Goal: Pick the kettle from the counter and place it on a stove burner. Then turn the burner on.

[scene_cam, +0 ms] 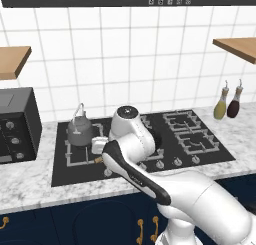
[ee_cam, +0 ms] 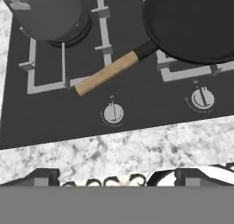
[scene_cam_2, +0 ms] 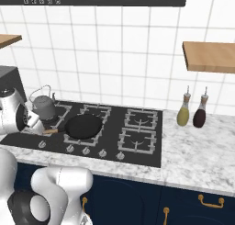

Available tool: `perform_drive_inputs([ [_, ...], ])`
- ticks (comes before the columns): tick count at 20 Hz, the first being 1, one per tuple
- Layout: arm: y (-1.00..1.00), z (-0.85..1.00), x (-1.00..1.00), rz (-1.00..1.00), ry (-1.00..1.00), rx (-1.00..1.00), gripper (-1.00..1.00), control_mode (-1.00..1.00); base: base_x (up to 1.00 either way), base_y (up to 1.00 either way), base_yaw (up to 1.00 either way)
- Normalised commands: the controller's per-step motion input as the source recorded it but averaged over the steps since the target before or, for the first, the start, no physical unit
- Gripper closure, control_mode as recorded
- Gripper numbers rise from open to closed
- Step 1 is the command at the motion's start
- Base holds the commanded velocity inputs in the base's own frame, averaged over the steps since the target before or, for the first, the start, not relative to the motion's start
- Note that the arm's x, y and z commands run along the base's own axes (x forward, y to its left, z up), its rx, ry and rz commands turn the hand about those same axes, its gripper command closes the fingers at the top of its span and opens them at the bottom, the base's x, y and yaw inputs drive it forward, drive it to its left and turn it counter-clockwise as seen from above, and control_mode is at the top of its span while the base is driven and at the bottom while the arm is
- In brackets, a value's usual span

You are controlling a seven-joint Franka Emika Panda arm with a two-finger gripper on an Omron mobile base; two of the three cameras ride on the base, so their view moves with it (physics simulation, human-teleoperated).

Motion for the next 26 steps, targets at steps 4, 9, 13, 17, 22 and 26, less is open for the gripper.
perform_drive_inputs([
  [4,0.0,-0.43,-0.1,0.0,0.24,-0.02,-1.0,-1.0,0.0,0.0,0.0],
  [9,0.0,-0.39,0.0,0.0,0.19,-0.08,-1.0,-1.0,0.0,0.0,0.0],
  [13,0.0,-0.34,0.04,0.0,0.18,-0.14,-1.0,-1.0,0.0,0.0,0.0],
  [17,0.0,-0.1,0.18,0.0,0.09,-0.09,-1.0,-1.0,0.0,0.0,0.0],
  [22,0.0,-0.05,0.29,0.0,0.02,0.0,-1.0,-1.0,0.0,0.0,0.0],
  [26,0.0,-0.18,0.15,0.0,0.0,-0.02,-1.0,-1.0,0.0,0.0,0.0],
])
